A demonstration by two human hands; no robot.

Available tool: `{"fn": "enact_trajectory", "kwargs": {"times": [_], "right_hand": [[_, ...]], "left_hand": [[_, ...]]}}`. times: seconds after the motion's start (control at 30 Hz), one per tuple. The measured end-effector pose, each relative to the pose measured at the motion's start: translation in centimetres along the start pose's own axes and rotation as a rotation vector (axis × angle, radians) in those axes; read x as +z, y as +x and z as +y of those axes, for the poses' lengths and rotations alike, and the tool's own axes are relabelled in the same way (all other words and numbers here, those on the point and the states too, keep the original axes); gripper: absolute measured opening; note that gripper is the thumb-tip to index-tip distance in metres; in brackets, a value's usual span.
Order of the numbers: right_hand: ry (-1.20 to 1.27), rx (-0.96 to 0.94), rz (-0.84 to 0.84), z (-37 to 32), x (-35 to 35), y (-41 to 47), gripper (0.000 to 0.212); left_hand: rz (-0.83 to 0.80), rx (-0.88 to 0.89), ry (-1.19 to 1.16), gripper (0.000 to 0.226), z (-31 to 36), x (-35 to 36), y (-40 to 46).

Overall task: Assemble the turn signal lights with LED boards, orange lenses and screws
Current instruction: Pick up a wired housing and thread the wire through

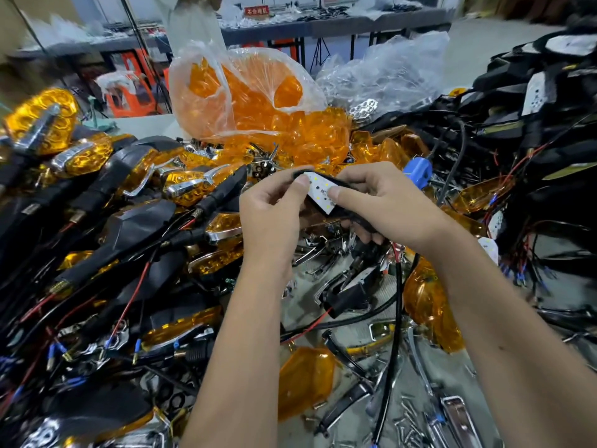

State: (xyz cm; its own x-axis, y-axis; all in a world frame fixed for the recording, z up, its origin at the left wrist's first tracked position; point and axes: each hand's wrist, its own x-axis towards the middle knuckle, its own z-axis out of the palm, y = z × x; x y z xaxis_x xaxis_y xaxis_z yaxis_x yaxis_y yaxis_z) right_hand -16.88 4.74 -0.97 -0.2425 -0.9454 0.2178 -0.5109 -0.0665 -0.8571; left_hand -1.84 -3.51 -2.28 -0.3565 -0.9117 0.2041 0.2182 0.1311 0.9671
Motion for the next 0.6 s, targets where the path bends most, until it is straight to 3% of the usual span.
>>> {"fn": "enact_trajectory", "kwargs": {"times": [0.6], "right_hand": [[-0.022,-0.107,0.102,-0.74,0.48,-0.11,0.019]], "left_hand": [[-0.068,0.026,-0.038,0.019,0.27,-0.47,-0.01]]}}
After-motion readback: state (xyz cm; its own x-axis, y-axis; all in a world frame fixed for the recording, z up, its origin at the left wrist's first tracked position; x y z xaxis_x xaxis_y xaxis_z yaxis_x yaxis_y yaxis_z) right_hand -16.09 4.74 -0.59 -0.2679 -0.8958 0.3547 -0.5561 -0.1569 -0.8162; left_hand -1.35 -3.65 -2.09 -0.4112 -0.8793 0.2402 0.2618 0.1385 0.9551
